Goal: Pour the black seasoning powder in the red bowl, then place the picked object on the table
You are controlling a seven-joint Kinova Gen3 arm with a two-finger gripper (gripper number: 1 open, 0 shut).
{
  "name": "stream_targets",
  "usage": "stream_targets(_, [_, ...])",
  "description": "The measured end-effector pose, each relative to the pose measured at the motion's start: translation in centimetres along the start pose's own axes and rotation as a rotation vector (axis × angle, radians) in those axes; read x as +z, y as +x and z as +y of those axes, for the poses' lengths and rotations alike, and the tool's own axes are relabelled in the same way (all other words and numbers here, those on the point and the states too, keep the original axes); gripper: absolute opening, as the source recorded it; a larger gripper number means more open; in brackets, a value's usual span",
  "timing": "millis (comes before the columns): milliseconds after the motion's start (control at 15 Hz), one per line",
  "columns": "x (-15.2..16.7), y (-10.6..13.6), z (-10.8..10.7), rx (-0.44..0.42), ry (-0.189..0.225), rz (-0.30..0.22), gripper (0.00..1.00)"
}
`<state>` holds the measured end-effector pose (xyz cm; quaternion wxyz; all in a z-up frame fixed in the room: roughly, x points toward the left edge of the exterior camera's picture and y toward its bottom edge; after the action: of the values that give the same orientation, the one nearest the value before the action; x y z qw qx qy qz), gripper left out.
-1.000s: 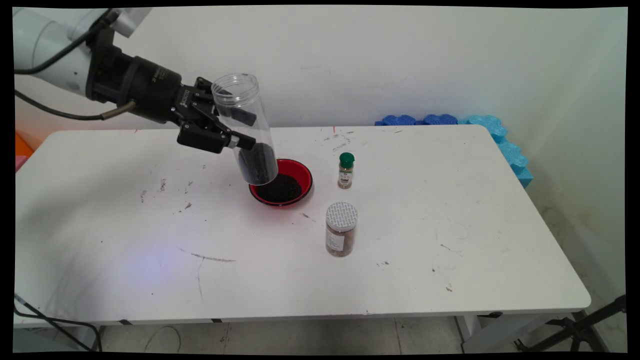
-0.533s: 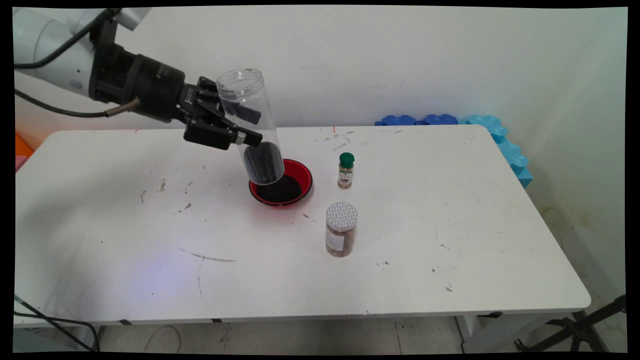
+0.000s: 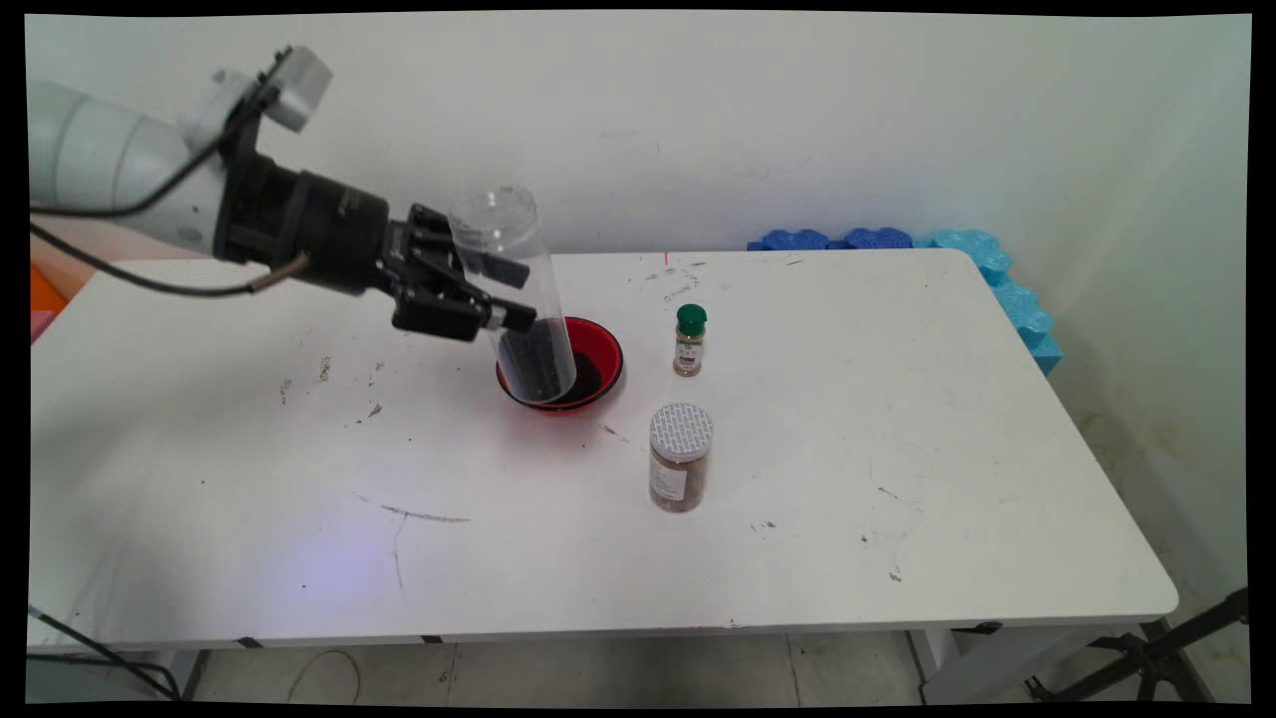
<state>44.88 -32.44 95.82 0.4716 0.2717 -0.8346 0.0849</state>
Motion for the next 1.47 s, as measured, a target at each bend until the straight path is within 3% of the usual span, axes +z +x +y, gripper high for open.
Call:
stream_targets(667, [5.3,-6.4,0.5,-0.021,-0.002,-0.023,0.0])
stream_targets(1467, [10.9,-11.1,0.0,-0.08,0.009,-0.043,0.0])
